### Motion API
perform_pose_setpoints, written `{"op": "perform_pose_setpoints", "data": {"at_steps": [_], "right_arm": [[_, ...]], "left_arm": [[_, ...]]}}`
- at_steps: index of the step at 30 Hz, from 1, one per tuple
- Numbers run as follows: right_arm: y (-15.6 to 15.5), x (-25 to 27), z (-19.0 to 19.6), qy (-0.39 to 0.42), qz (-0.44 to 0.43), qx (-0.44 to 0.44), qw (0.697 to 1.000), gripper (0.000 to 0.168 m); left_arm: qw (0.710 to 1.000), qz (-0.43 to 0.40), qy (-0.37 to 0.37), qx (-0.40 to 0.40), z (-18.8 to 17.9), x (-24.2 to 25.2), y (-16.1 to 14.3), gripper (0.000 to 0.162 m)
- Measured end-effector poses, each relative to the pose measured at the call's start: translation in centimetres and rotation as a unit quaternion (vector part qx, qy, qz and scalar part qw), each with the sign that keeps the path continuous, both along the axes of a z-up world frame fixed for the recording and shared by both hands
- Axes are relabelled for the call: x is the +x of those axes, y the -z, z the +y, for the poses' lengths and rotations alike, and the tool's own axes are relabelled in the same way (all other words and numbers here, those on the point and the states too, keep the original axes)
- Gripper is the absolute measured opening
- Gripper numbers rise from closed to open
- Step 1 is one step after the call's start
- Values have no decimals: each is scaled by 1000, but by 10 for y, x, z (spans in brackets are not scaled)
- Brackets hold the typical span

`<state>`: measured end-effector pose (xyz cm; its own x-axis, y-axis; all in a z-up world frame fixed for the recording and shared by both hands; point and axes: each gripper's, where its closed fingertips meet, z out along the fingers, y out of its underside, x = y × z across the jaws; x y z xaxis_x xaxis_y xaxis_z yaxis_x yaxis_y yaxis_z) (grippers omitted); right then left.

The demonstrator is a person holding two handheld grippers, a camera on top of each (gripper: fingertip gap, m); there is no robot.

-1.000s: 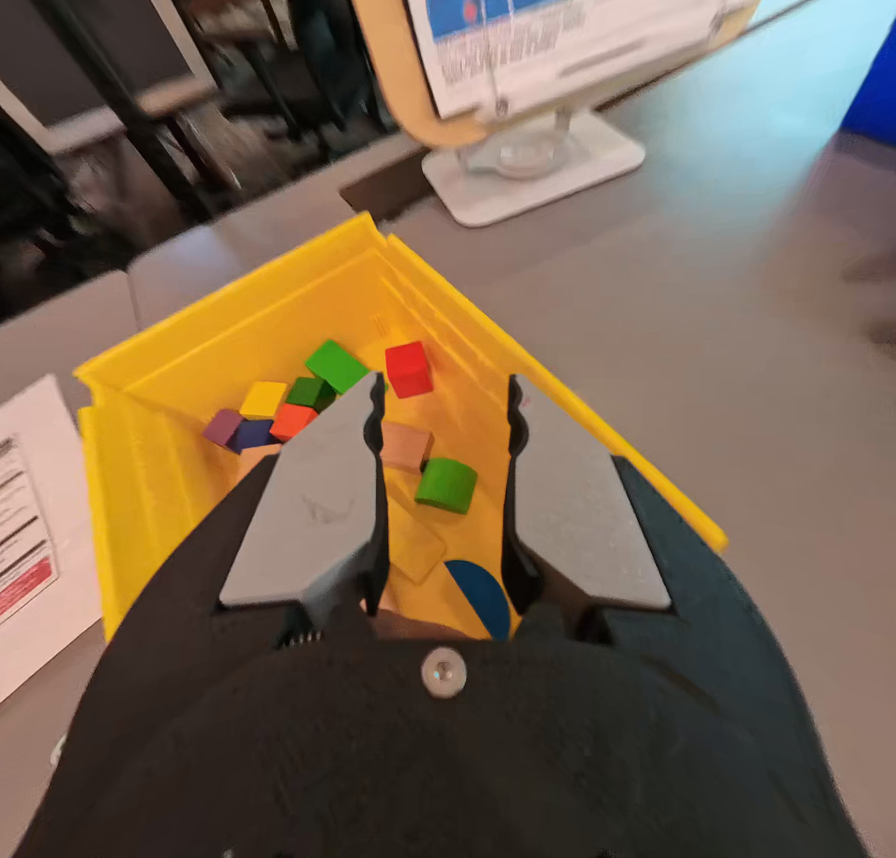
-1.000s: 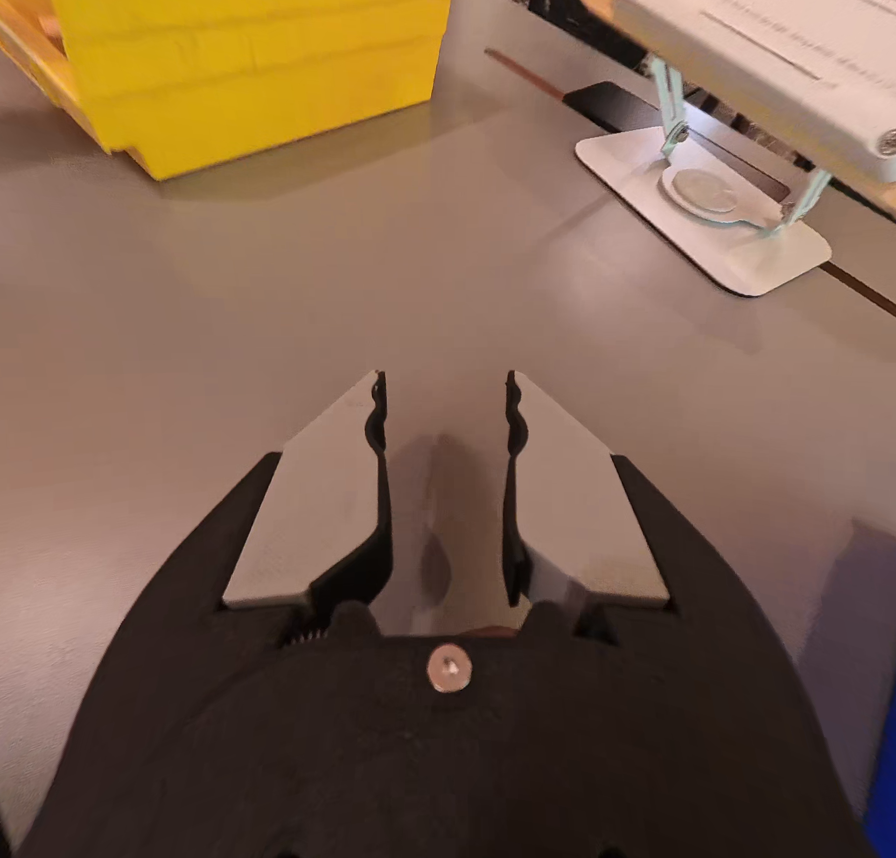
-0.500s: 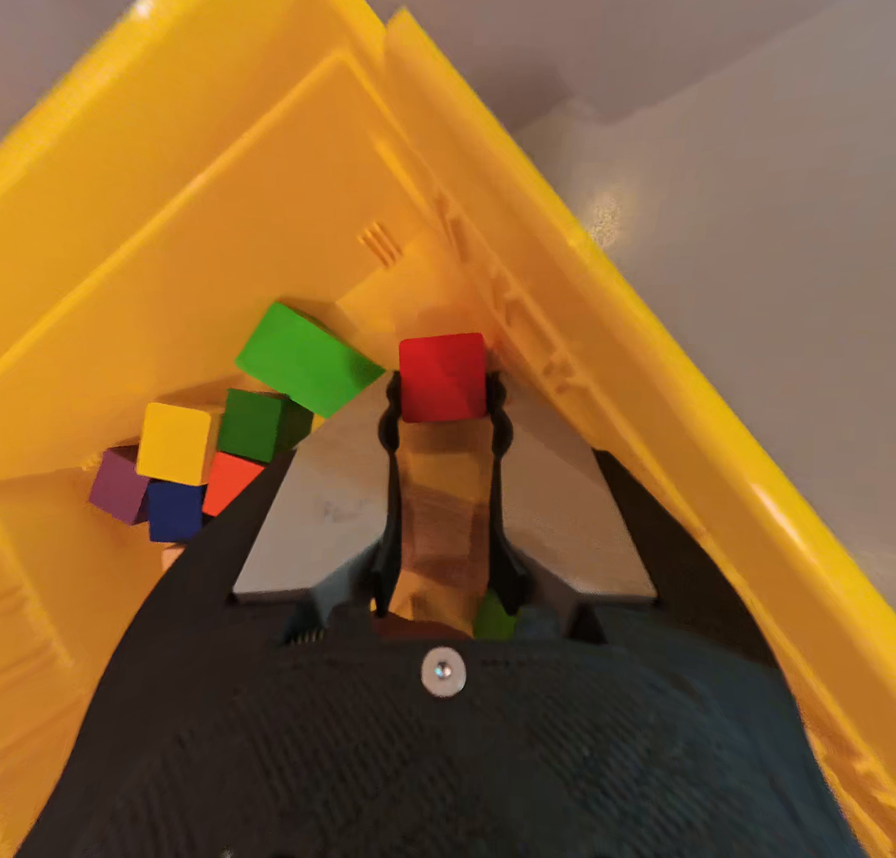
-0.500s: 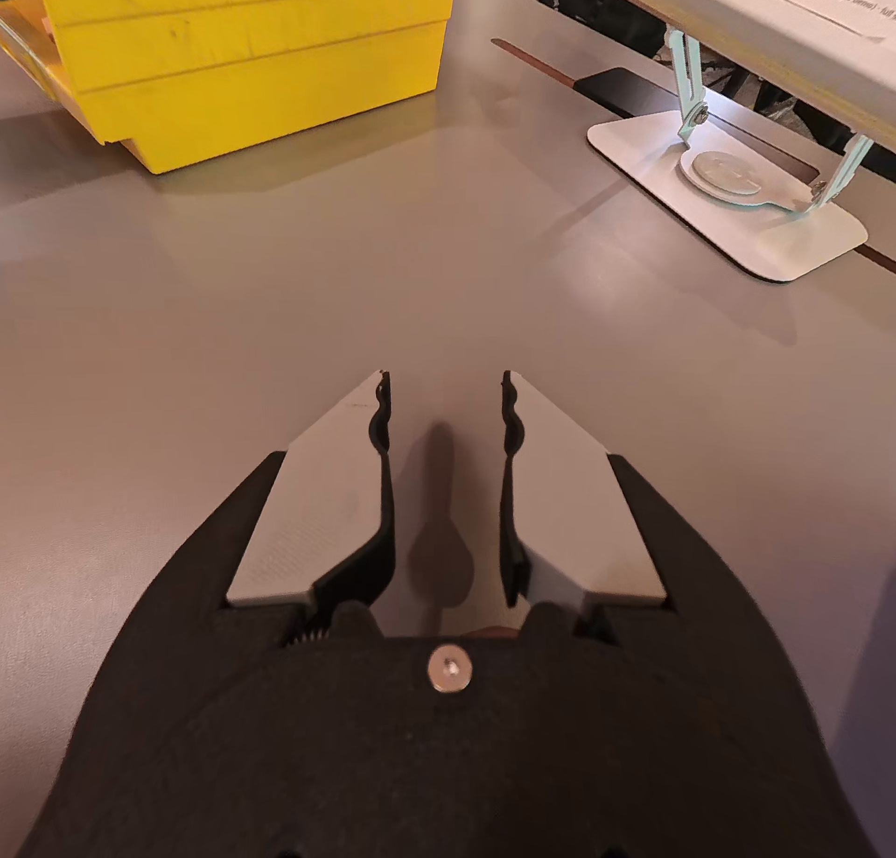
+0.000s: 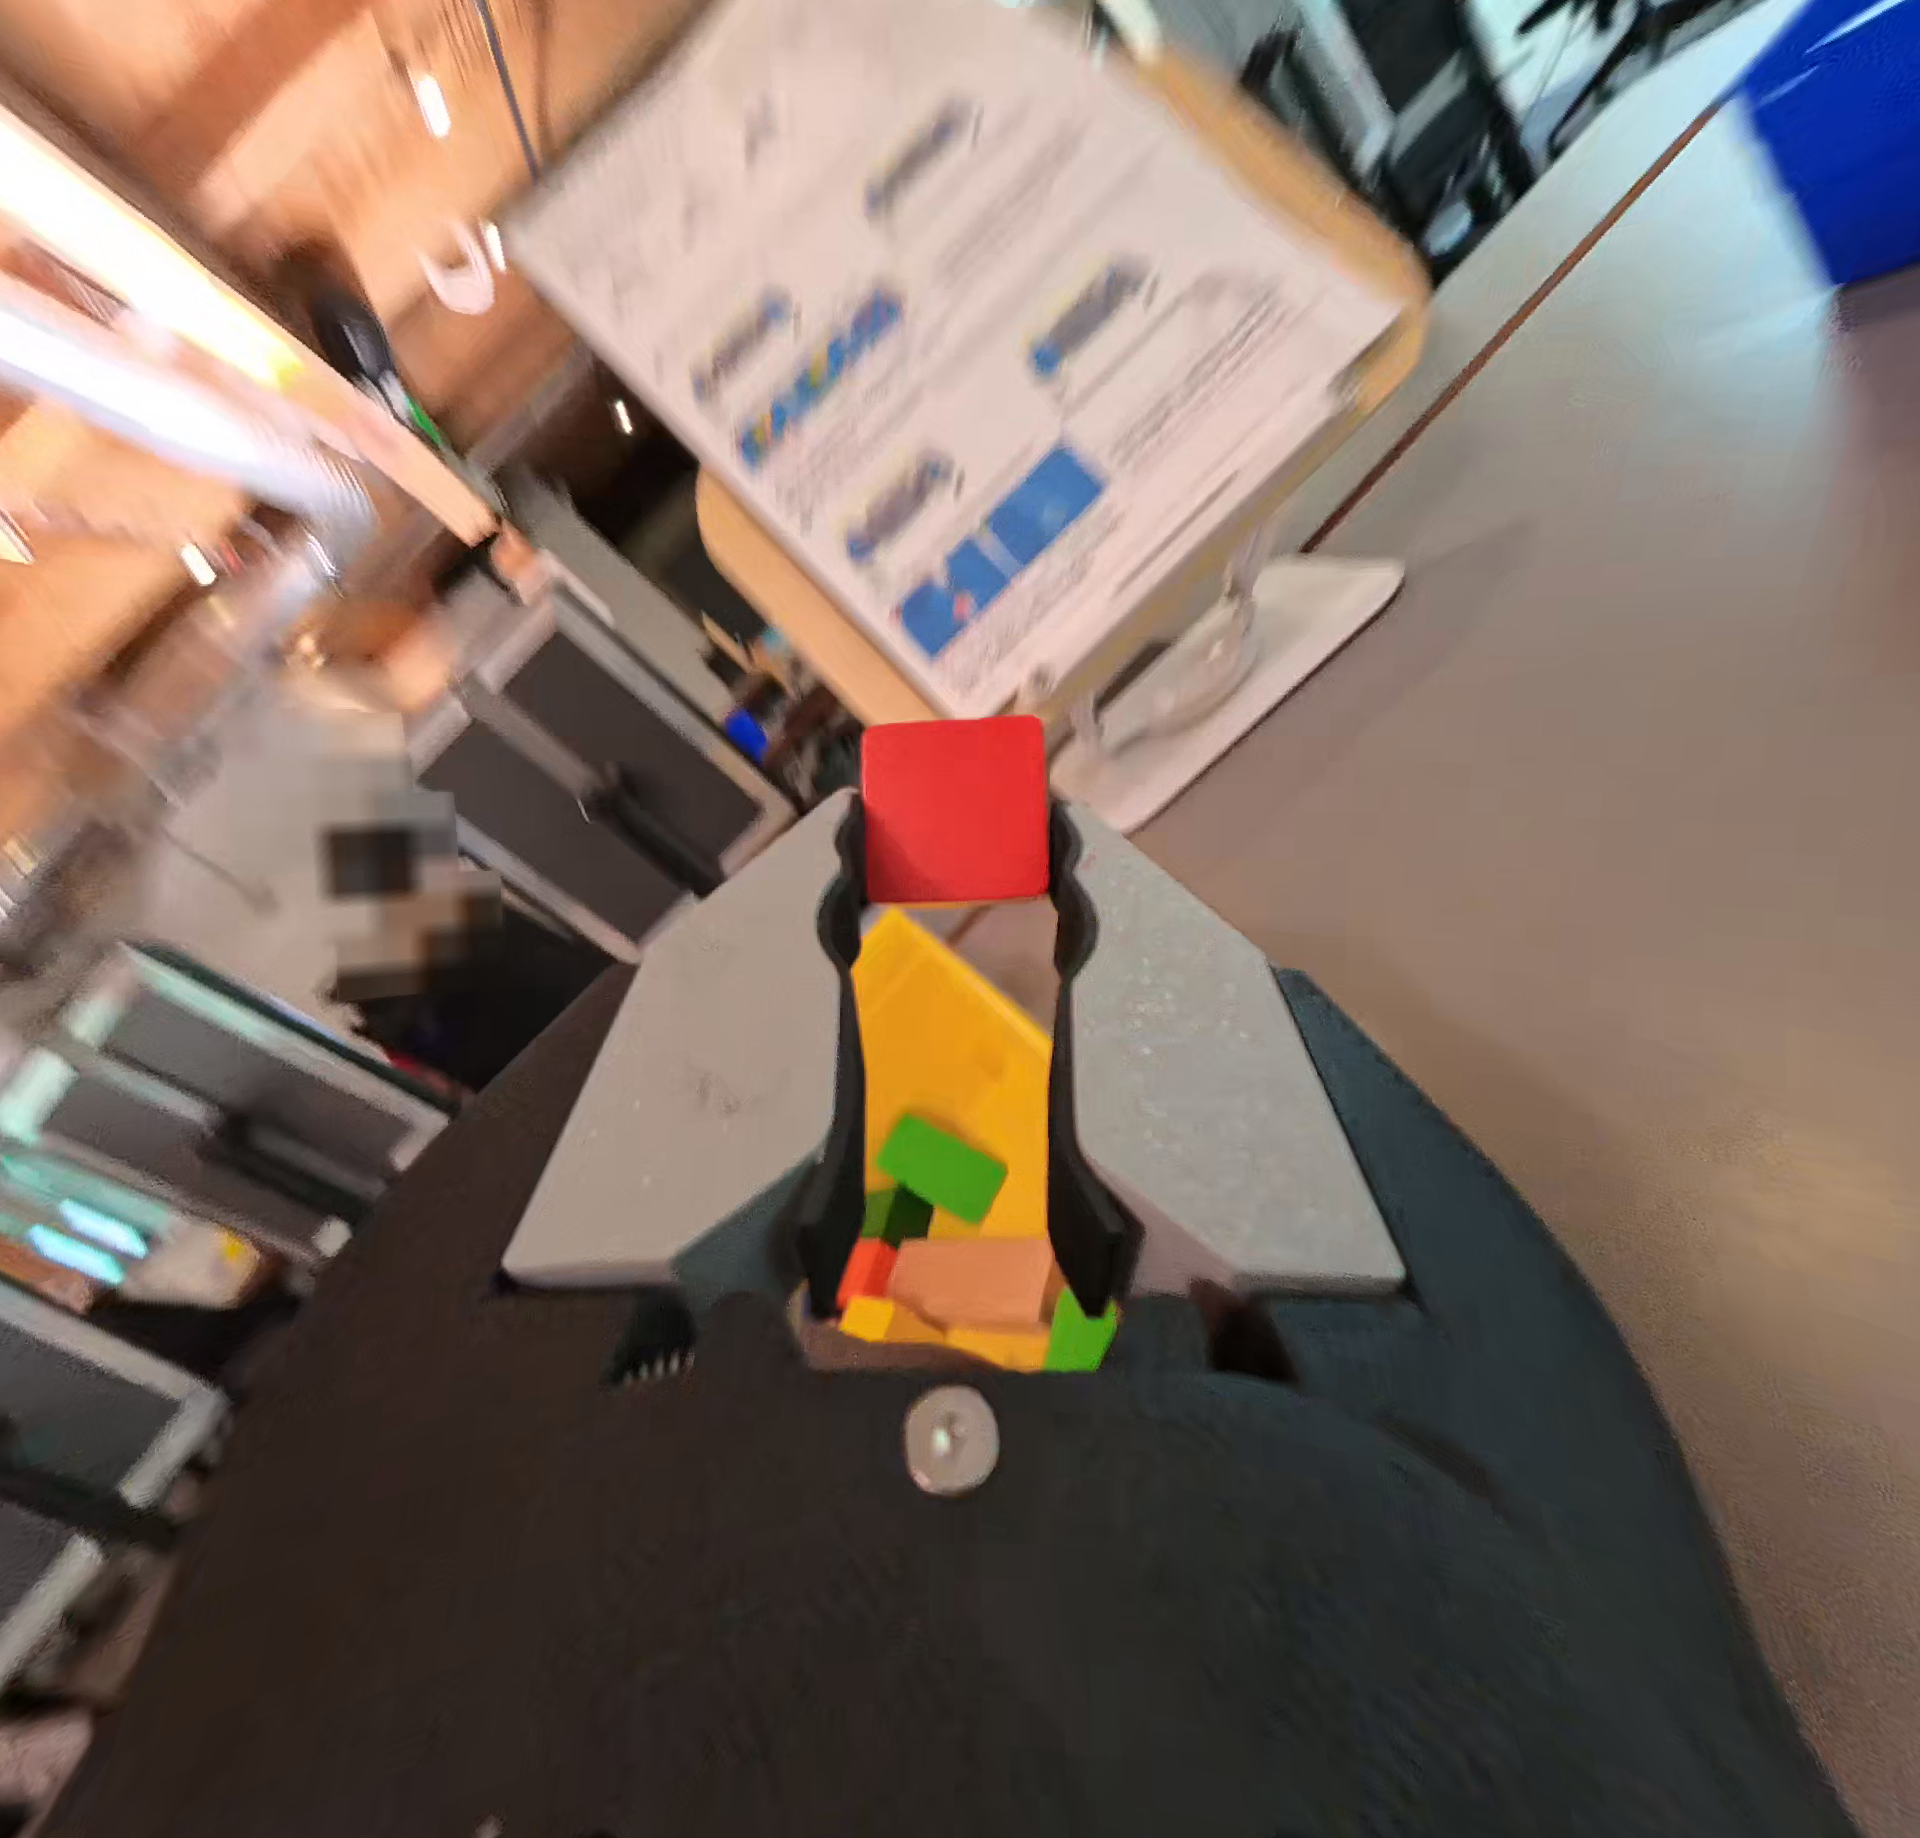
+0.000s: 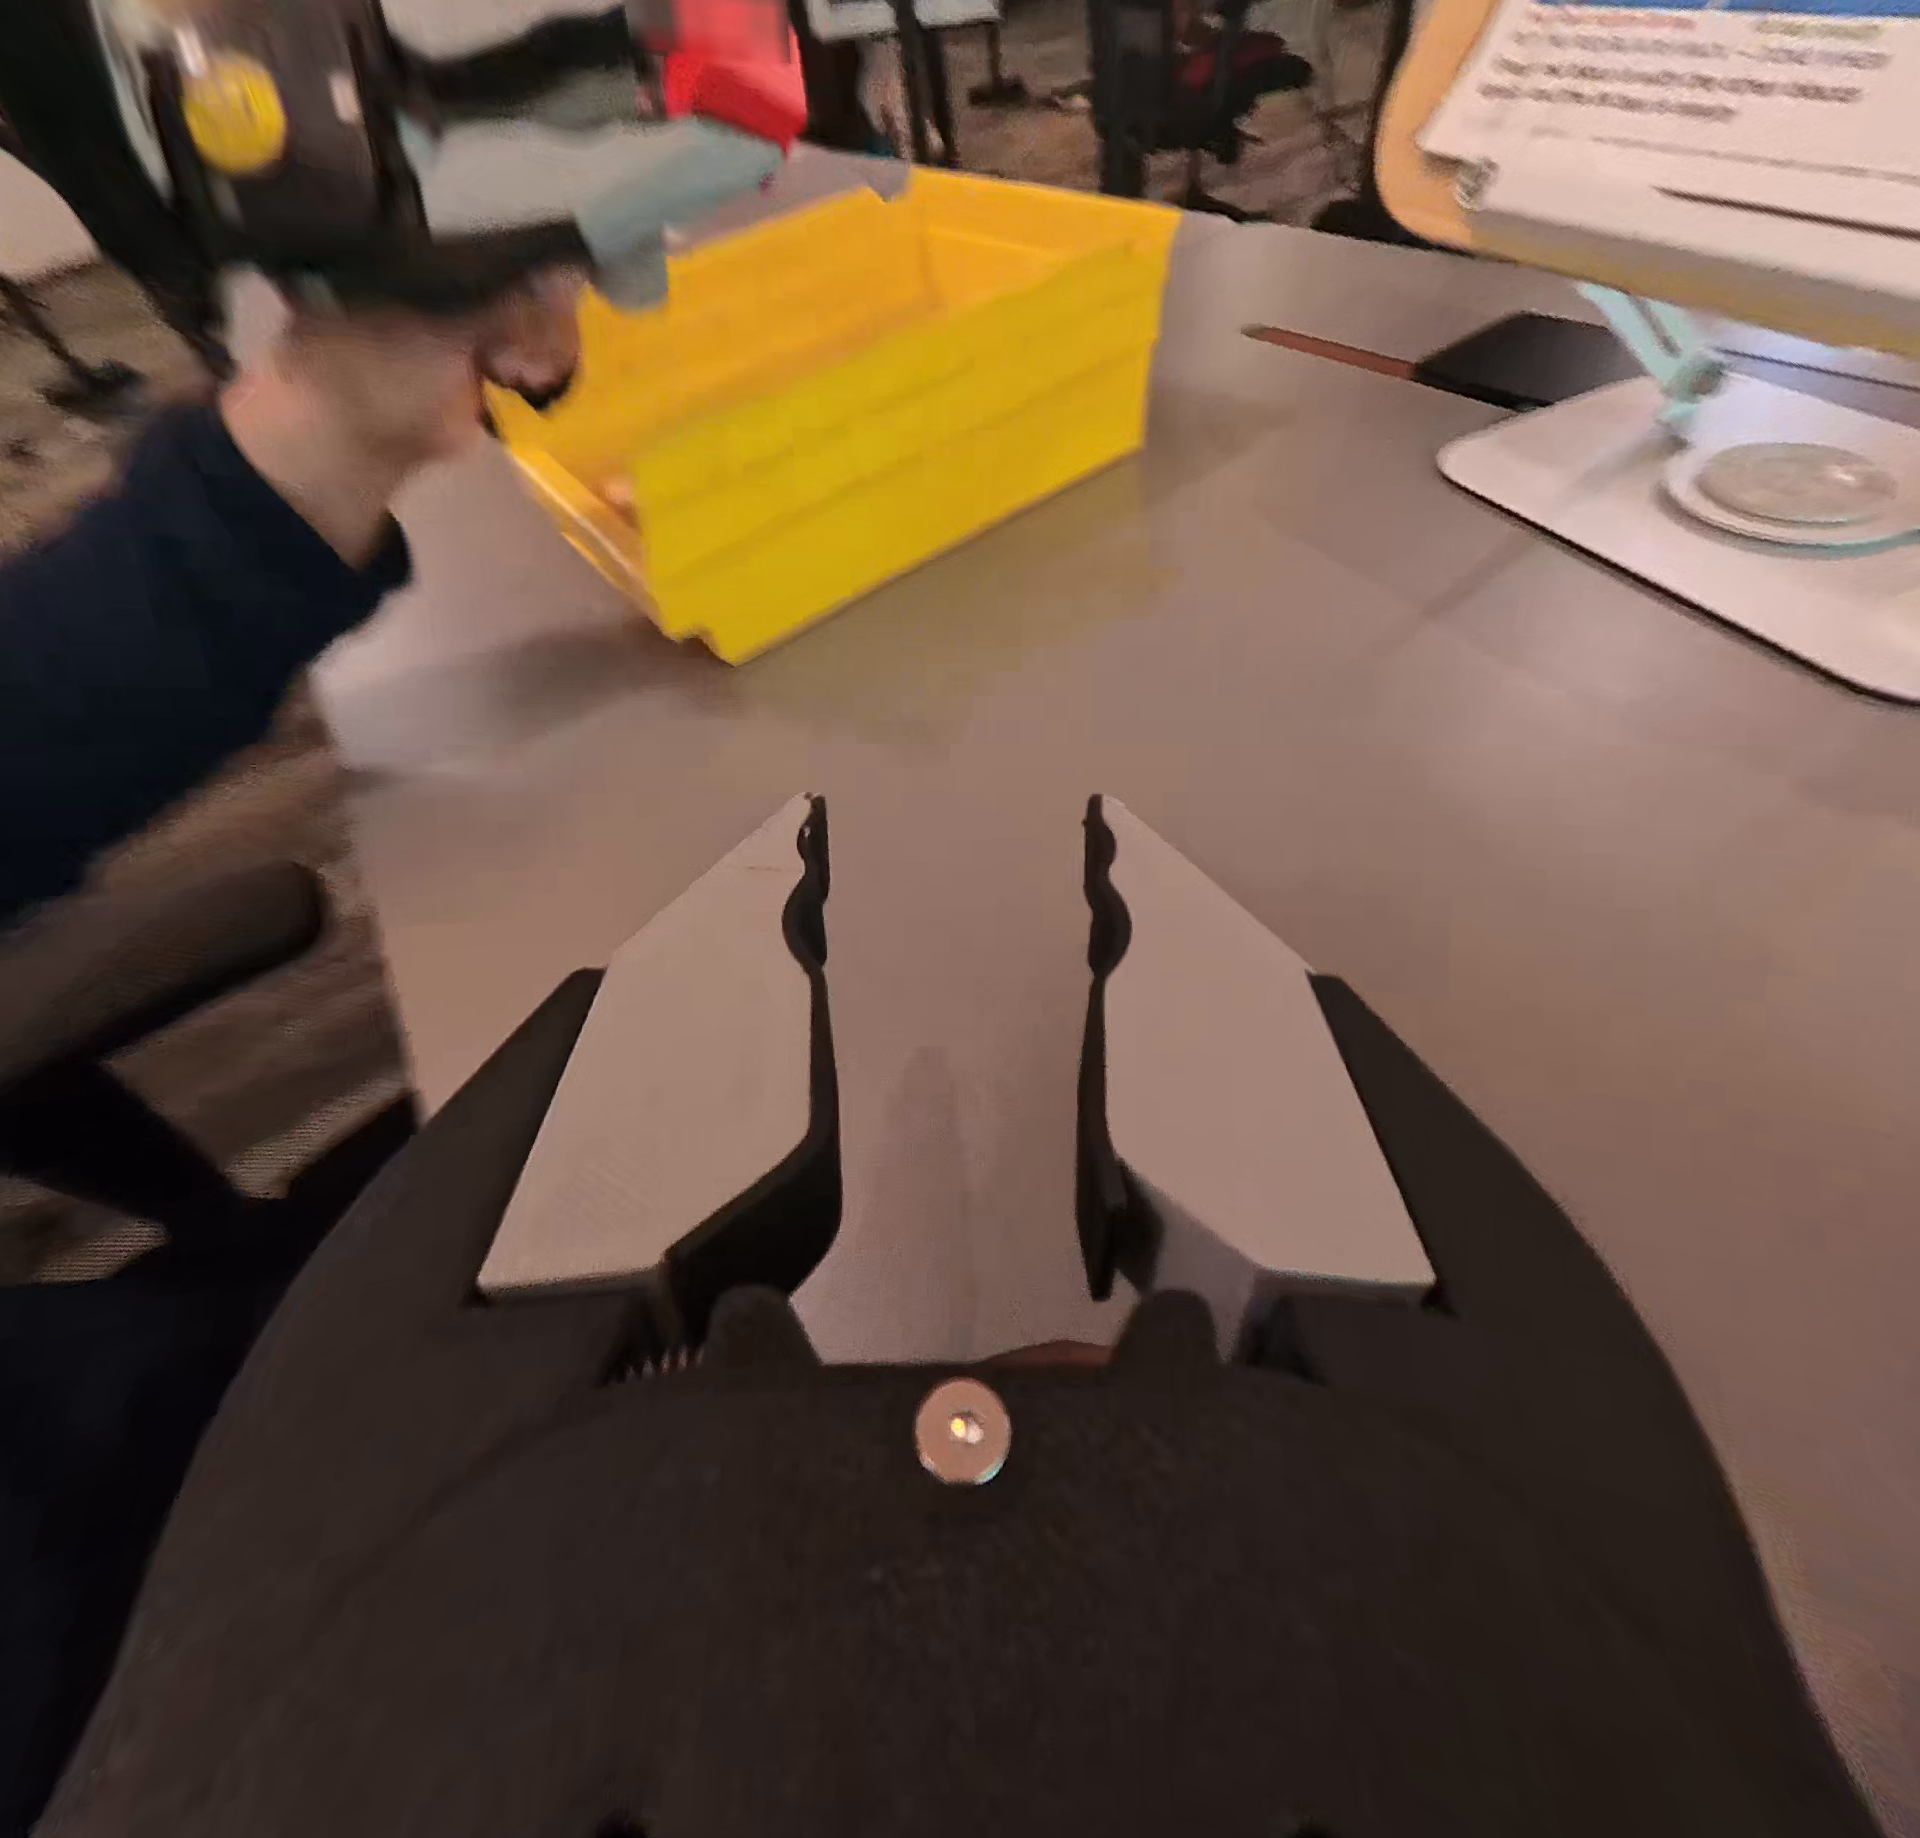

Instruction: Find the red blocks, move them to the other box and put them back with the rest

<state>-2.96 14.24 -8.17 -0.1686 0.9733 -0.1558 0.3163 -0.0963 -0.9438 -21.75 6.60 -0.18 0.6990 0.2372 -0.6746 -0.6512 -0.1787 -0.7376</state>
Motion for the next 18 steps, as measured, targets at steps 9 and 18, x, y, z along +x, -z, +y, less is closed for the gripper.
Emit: {"op": "perform_pose_setpoints", "data": {"at_steps": [9, 18], "right_arm": [[-79, 25, -108, -132, 84, -40, 987, 57], [-80, 31, -127, -175, 87, -66, 979, 54]], "left_arm": [[961, 195, 149, 131, -39, 201, -21, 33], [958, 202, 169, 115, -33, 224, -11, 33]]}}
